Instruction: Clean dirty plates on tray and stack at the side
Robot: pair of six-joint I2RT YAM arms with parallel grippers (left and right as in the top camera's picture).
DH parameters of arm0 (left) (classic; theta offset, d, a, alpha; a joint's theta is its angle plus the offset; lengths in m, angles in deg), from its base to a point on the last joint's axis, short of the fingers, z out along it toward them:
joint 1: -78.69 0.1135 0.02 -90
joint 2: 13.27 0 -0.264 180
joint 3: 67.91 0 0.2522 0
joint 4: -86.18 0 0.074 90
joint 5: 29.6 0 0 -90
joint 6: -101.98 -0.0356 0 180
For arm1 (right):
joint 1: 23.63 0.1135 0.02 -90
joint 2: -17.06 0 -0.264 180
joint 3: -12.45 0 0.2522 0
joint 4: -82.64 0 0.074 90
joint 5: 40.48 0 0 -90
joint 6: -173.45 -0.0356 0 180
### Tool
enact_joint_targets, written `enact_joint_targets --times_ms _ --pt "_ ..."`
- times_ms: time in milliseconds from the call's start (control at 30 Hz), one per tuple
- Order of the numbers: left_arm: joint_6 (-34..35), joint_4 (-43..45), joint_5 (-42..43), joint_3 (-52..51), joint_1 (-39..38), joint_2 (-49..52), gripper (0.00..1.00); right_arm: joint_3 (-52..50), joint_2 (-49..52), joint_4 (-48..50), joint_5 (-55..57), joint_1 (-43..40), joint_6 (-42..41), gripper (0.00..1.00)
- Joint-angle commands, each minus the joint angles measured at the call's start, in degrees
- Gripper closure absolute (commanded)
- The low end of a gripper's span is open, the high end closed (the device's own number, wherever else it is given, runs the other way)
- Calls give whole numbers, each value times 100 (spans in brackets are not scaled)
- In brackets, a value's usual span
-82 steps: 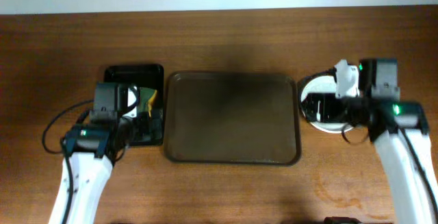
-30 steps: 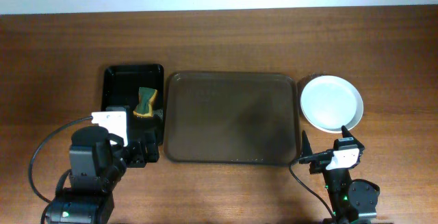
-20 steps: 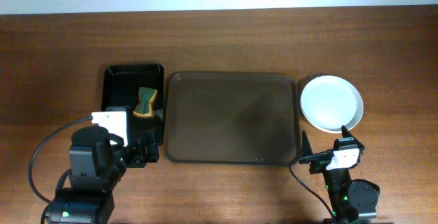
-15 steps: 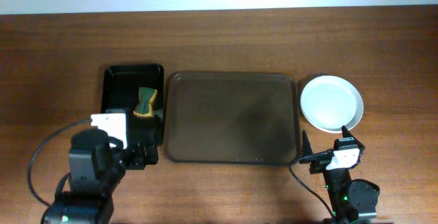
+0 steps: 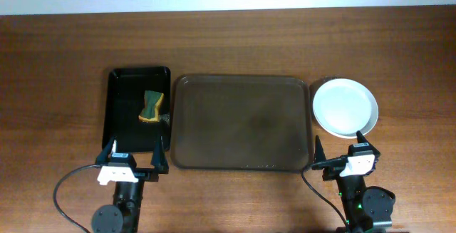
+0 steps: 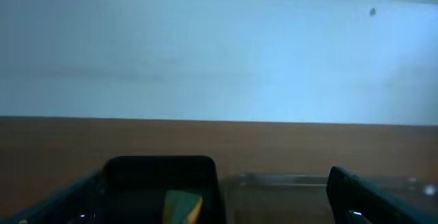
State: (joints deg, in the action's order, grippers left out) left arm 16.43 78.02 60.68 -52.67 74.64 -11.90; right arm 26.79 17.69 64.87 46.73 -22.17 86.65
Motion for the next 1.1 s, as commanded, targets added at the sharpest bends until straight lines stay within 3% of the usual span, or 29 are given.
enact_joint_targets --times_ms 0,67,1067 --pt "-472 -442 -98 -96 13 -109 0 -26 -42 -31 28 42 -24 2" --pt "-472 -1071 42 -96 11 -109 0 -26 -42 -31 28 42 -24 2" --pt "-474 -1038 37 -94 11 -96 0 -26 -42 -28 28 42 -24 2"
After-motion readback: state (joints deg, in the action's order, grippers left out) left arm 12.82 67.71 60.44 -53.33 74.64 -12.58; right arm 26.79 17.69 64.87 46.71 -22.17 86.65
